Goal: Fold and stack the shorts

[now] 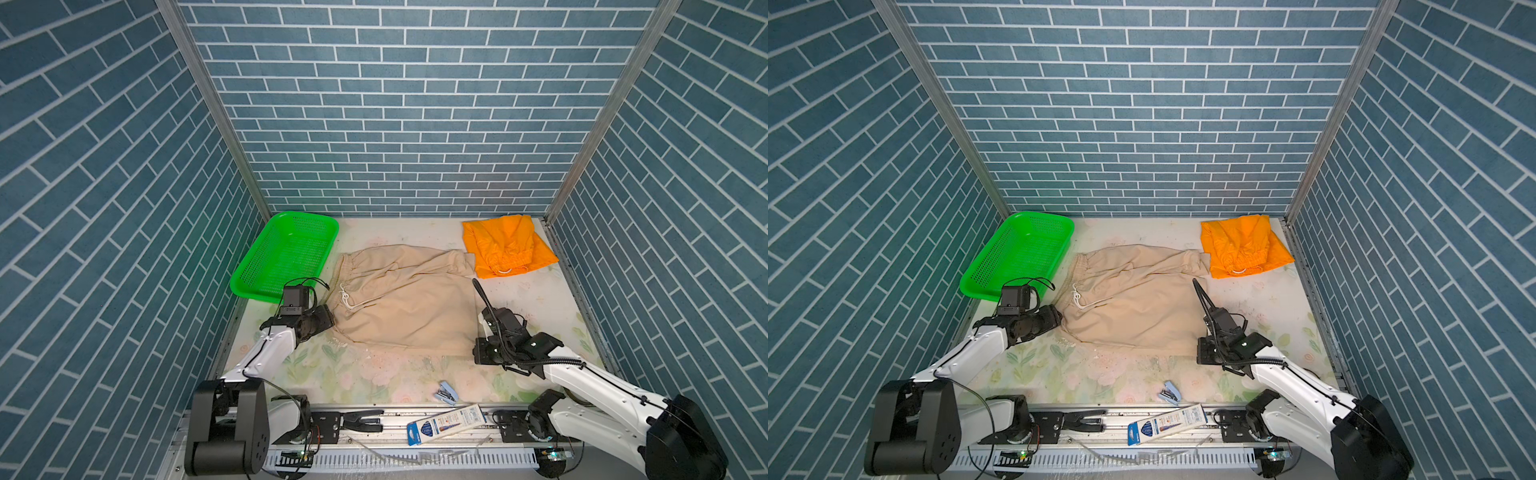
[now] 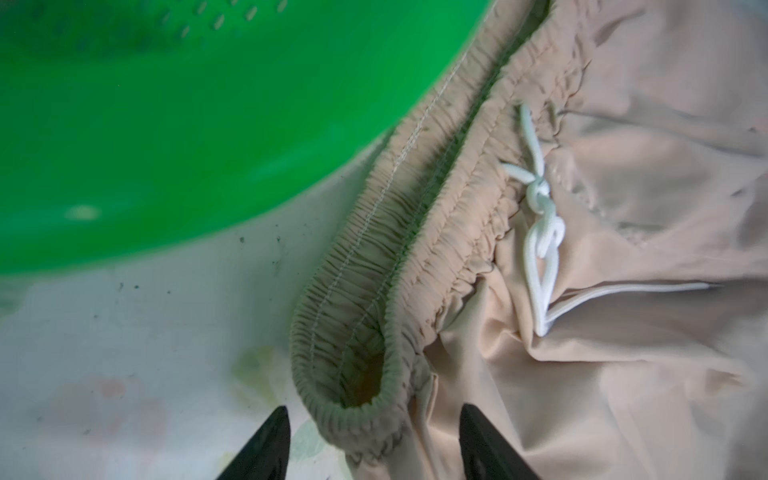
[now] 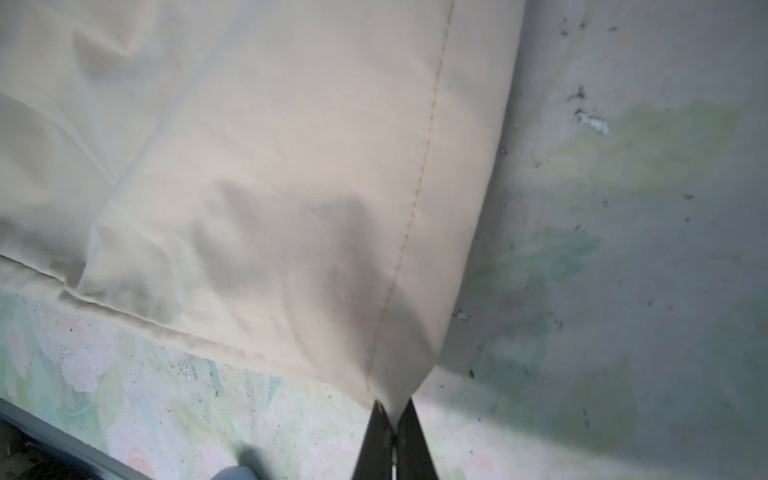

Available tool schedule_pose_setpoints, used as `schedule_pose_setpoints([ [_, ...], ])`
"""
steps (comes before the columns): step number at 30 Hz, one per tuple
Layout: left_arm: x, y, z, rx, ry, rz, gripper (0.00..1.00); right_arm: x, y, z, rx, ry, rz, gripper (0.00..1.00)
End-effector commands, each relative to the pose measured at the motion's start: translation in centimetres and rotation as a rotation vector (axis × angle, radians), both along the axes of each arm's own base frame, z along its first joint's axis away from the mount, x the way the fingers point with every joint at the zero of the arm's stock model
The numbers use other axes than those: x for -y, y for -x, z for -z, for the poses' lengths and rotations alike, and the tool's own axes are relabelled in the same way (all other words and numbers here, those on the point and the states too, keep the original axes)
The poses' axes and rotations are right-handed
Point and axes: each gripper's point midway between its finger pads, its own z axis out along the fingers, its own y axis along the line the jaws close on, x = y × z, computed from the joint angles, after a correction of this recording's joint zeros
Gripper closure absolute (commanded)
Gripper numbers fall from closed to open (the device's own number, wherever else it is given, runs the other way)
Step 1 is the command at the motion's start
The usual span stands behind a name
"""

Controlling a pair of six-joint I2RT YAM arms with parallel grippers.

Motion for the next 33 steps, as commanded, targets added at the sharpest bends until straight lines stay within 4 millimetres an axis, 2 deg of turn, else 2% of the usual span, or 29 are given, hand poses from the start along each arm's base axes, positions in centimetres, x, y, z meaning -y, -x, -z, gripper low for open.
schedule_pose_setpoints([
  [1, -0.5, 0.5, 0.8, -0.046, -0.037, 0.015, 0.31, -0.1, -0.7, -1.3, 0.026, 0.006, 0.011, 1.00],
  [4, -0.8, 0.1, 0.7, -0.036, -0.052, 0.012, 0.31, -0.1, -0.8, -1.7, 0.034, 0.007, 0.001, 1.00],
  [8, -1.0, -0.7, 0.1, -0.024, -0.076, 0.028, 0.42, 0.5, -0.8, -2.0, 0.050, 0.032, 0.013, 1.00],
  [10, -1.0, -1.1, -0.3, -0.019, -0.084, 0.045, 0.42, 0.9, -0.8, -2.0, 0.053, 0.044, 0.019, 1.00],
  [15, -1.2, -1.6, -0.9, -0.012, -0.106, 0.063, 0.23, 1.3, -0.6, -1.8, 0.057, 0.060, 0.024, 1.00],
  [19, -1.7, -1.8, -1.2, -0.009, -0.133, 0.052, 0.21, 1.7, -0.4, -1.7, 0.057, 0.073, 0.029, 1.00],
  [24, -0.2, -2.3, -1.0, -0.010, -0.077, 0.117, 0.39, 2.3, -0.5, -1.6, 0.050, 0.091, 0.041, 1.00],
  [30, 1.6, -1.8, -0.7, -0.026, -0.030, 0.161, 0.46, 2.8, -0.6, -1.5, 0.036, 0.096, 0.063, 1.00],
  [33, 2.6, -0.7, -0.1, -0.084, -0.040, 0.185, 0.47, 3.1, -1.0, -1.8, 0.041, 0.093, 0.073, 1.00],
])
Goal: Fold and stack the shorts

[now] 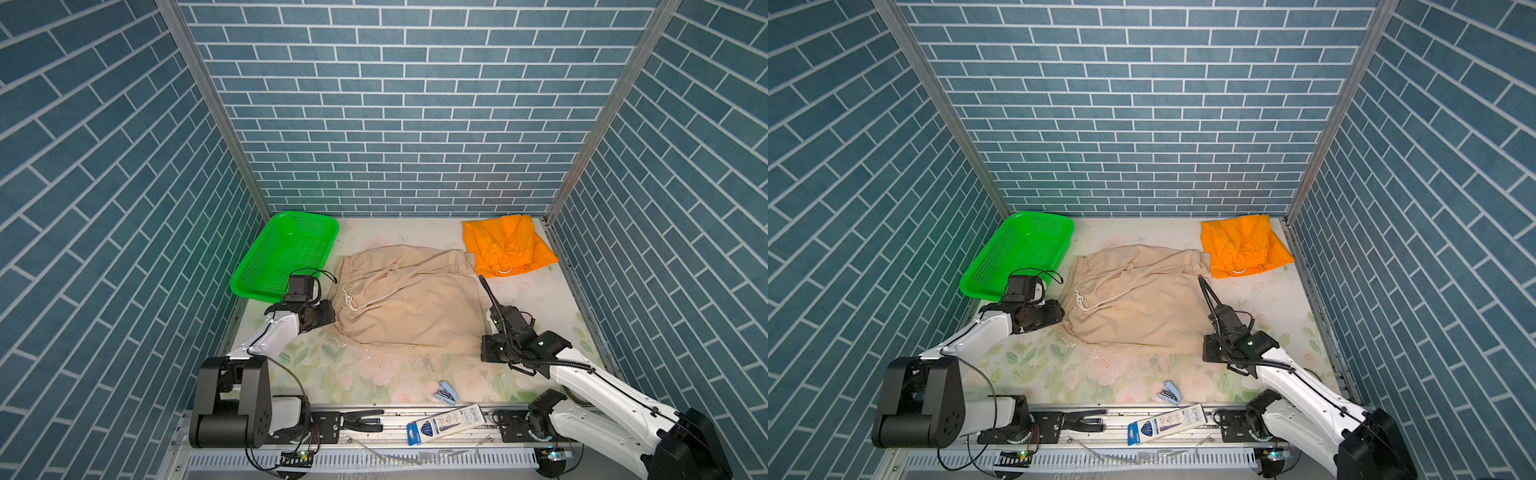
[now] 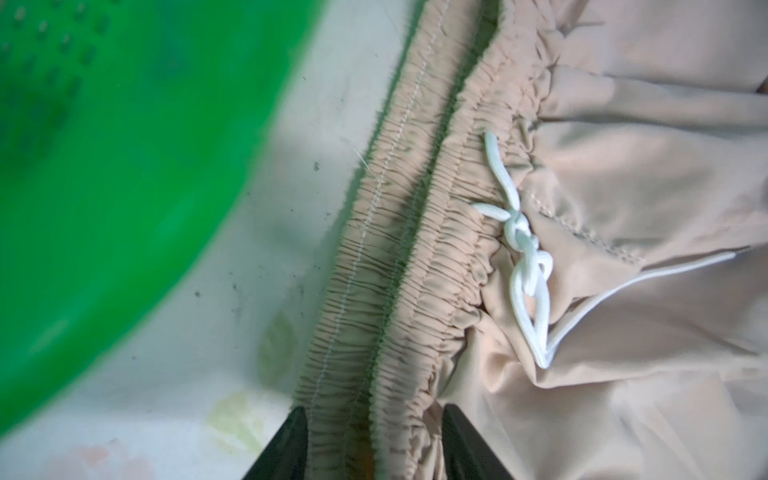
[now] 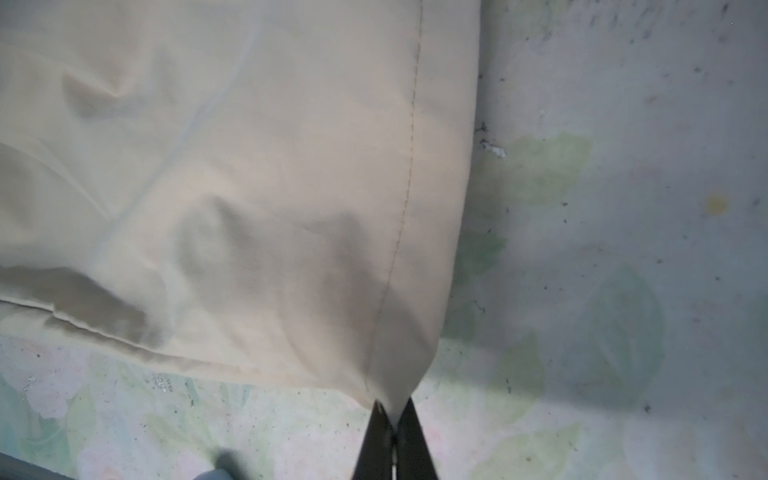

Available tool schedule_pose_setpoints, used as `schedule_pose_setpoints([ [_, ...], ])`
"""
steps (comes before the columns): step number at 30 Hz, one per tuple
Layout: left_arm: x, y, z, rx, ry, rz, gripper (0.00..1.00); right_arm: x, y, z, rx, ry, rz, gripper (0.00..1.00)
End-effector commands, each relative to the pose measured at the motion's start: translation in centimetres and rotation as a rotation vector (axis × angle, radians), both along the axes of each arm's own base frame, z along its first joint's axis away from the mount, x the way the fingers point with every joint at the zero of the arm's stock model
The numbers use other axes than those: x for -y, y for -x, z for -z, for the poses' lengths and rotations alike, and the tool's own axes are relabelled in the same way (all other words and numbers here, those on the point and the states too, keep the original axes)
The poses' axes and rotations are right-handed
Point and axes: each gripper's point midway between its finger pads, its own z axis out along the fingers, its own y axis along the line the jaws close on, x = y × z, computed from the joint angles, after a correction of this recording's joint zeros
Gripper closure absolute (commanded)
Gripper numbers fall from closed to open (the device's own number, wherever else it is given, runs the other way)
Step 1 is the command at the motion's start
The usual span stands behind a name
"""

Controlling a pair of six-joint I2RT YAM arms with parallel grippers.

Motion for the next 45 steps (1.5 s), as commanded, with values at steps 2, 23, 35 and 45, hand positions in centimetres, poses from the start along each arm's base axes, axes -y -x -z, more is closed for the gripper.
schedule_pose_setpoints([
  [2, 1.4, 1.7, 0.8, -0.096, -0.018, 0.044, 0.50, 0.9, -0.5, -0.8, 0.008, 0.020, 0.018, 1.00],
  [23, 4.7, 7.9, -11.9, -0.138, 0.144, 0.178, 1.00, 4.1, -1.0, -9.4, 0.102, 0.089, 0.076, 1.00],
  [35, 4.1, 10.8, -15.7, -0.168, 0.127, 0.216, 1.00, 5.8, -1.8, -19.5, 0.229, 0.202, 0.021, 1.00],
  [45, 3.9, 13.2, -17.2, -0.203, 0.133, 0.210, 0.99, 5.1, -3.3, -24.2, 0.301, 0.223, -0.044, 1.00],
])
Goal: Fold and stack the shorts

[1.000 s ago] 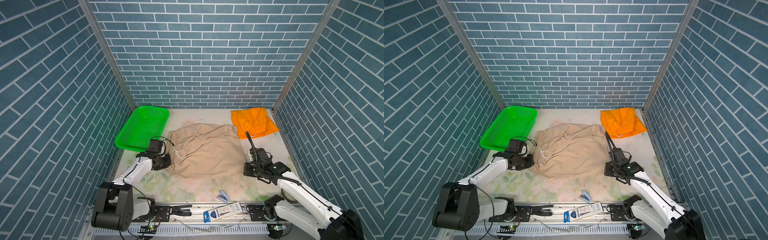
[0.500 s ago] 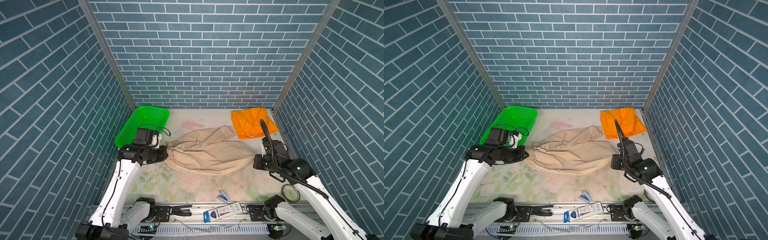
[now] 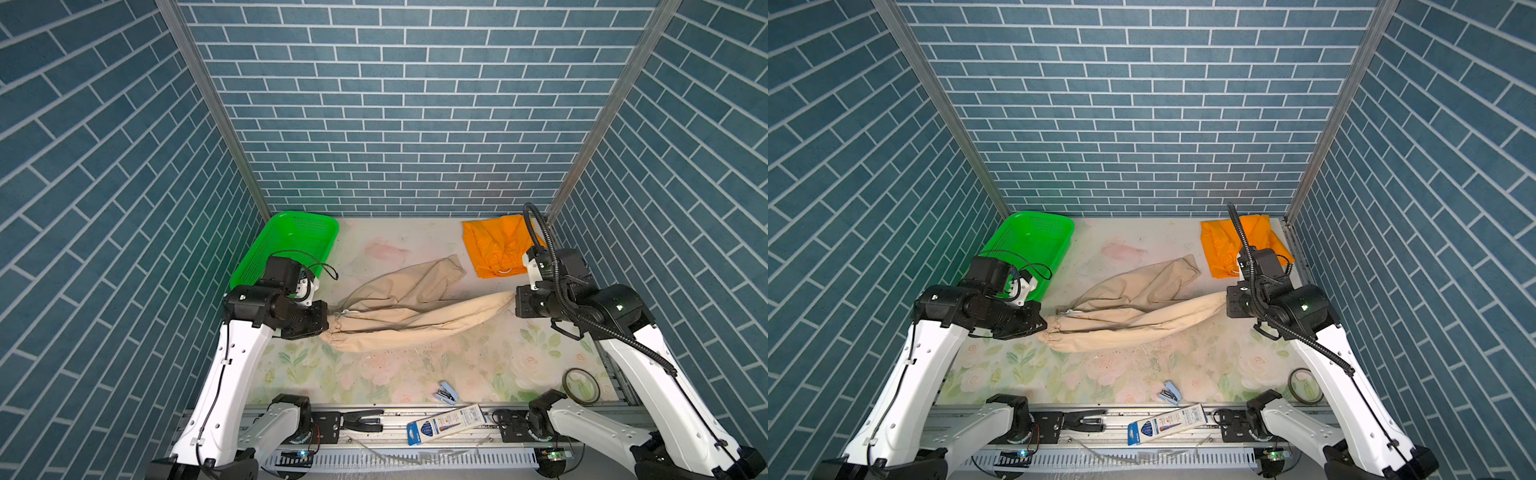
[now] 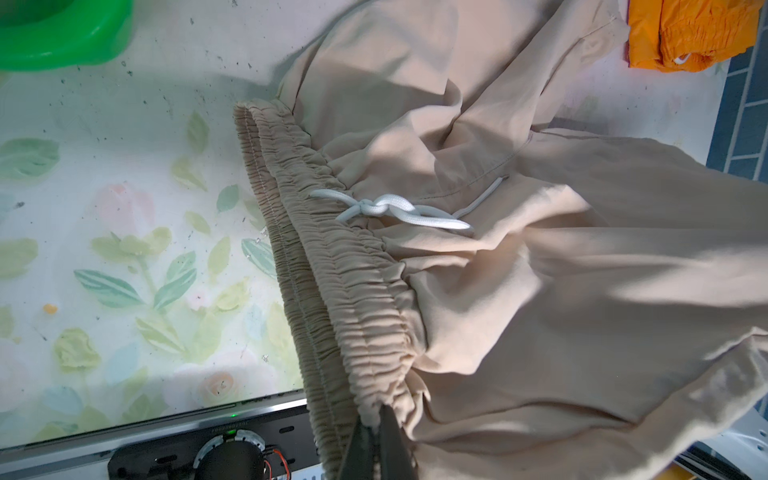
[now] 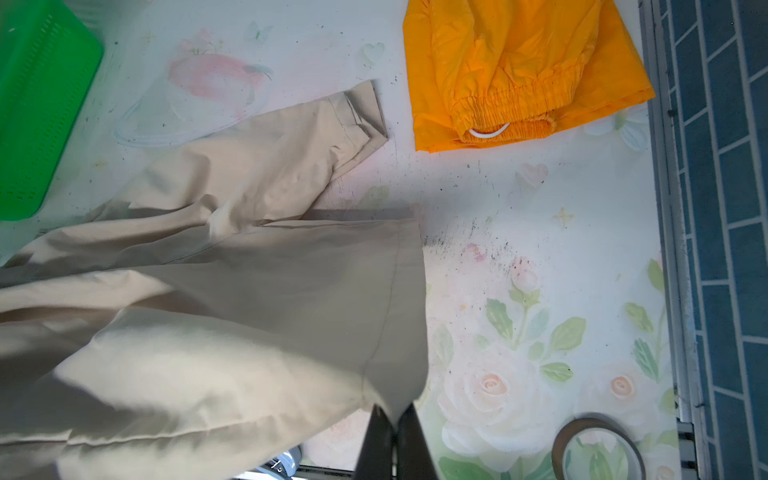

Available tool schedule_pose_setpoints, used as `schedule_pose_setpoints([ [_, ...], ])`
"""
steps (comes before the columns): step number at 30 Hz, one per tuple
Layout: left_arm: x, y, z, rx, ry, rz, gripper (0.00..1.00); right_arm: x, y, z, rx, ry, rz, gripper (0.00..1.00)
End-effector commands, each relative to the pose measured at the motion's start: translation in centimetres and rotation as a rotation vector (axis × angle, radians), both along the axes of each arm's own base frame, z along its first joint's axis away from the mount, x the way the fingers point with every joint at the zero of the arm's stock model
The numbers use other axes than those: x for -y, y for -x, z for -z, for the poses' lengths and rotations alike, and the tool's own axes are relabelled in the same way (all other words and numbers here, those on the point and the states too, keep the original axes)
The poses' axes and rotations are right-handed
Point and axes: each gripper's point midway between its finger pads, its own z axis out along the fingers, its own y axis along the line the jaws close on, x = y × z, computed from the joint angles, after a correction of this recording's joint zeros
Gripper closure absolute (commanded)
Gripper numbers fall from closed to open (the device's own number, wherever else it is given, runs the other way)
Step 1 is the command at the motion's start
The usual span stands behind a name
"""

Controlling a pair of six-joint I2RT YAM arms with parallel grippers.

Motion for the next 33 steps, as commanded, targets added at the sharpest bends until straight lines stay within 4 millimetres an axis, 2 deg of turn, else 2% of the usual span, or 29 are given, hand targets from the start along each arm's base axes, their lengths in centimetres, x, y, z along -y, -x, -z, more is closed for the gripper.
schedule_pose_setpoints([
  [1, 0.1, 1.1, 0.1, -0.036, 0.015, 0.001, 0.98, 1.0, 0.1, -1.5, 0.032, 0.066, -0.021, 1.00],
  [4, 0.3, -0.3, 0.7, -0.027, 0.023, -0.012, 0.97, 0.1, -2.2, -2.0, 0.067, 0.092, -0.041, 1.00],
  [10, 0.5, -3.7, 3.5, -0.071, 0.031, -0.018, 0.96, -3.3, -9.3, 0.3, 0.018, 0.089, -0.131, 1.00],
  [13, -0.5, -4.4, 5.0, -0.123, 0.043, -0.034, 0.97, -4.2, -13.0, 1.6, -0.009, 0.086, -0.153, 1.00],
  [17, -2.9, -5.3, 6.9, -0.194, 0.028, -0.069, 0.97, -5.0, -17.7, 3.3, -0.048, 0.088, -0.185, 1.00],
  [20, -3.2, -6.2, 8.6, -0.244, 0.037, -0.073, 0.97, -5.5, -20.7, 4.9, -0.084, 0.075, -0.204, 1.00],
  [23, -3.2, -7.3, 10.0, -0.276, 0.053, -0.076, 0.97, -6.1, -22.8, 7.1, -0.144, 0.068, -0.221, 1.00],
  [28, -3.7, -9.5, 11.8, -0.307, 0.035, -0.074, 0.97, -7.3, -25.0, 10.4, -0.189, 0.026, -0.255, 1.00],
  [33, -4.8, -11.1, 13.5, -0.330, -0.026, -0.067, 0.97, -7.8, -27.3, 12.8, -0.175, 0.008, -0.267, 1.00],
])
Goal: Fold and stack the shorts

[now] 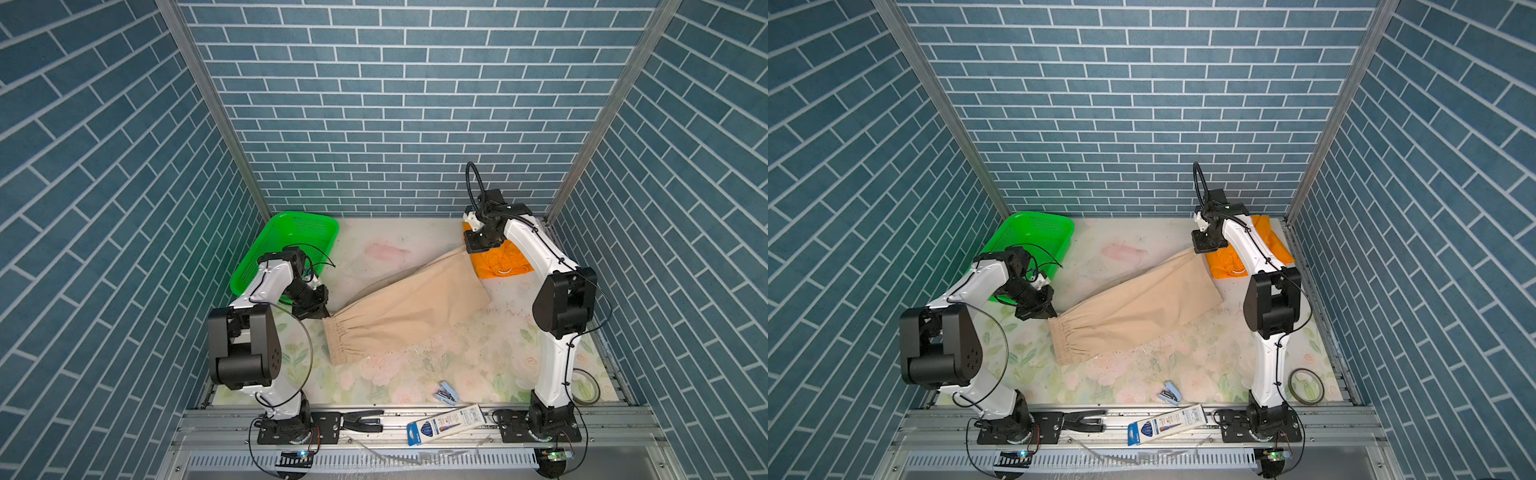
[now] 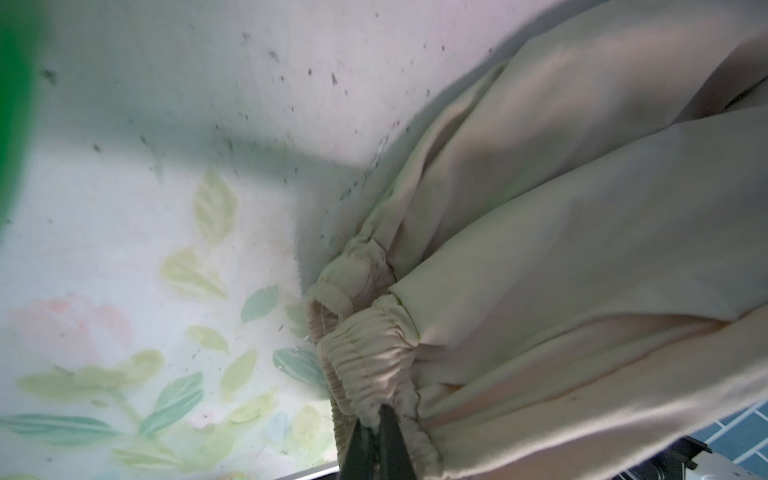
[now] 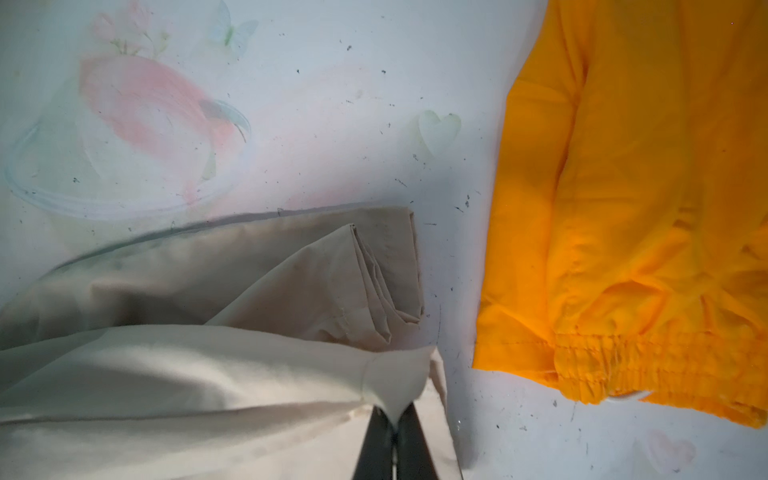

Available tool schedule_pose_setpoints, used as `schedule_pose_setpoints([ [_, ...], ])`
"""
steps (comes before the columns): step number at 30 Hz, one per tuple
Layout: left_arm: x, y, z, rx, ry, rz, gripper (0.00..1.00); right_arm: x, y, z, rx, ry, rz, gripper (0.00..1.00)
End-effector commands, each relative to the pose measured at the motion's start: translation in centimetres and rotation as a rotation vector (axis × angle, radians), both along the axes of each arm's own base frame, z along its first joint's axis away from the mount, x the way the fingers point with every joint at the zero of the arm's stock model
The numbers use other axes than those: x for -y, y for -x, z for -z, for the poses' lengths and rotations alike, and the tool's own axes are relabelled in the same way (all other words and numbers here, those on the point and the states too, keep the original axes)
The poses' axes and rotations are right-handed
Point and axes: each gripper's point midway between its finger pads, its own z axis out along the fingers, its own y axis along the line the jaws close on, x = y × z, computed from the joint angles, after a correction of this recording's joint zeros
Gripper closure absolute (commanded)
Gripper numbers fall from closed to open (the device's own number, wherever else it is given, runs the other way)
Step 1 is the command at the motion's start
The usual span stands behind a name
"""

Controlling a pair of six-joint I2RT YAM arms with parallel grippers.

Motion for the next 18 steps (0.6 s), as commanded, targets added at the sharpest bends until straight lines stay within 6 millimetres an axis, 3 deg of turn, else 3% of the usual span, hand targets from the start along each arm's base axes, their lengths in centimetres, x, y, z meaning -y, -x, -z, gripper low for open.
schedule_pose_setpoints([
  [1, -1.3, -1.3, 0.5, 0.016, -0.054, 0.017, 0.98, -0.2, -2.3, -0.3, 0.064, -0.022, -0.037, 1.00],
  [6, -1.2, -2.1, 1.2, 0.026, -0.045, -0.004, 0.98, -1.0, -3.6, 0.4, 0.076, -0.052, -0.048, 1.00],
  [7, -1.2, -2.1, 1.4, 0.024, -0.048, -0.006, 0.97, -1.1, -4.0, 1.8, 0.054, -0.051, -0.048, 1.00],
  [12, -2.1, -1.8, 2.2, 0.015, -0.101, 0.005, 0.79, -2.1, -5.1, 3.1, 0.051, -0.089, -0.053, 1.00],
  [15, -2.3, -2.2, 1.9, 0.043, -0.117, 0.004, 0.70, -3.0, -5.5, 3.3, 0.047, -0.137, -0.059, 0.81],
  [18, -2.5, -3.0, 0.7, 0.093, -0.130, -0.015, 0.40, -3.9, -5.7, 2.6, 0.058, -0.190, -0.066, 0.65],
])
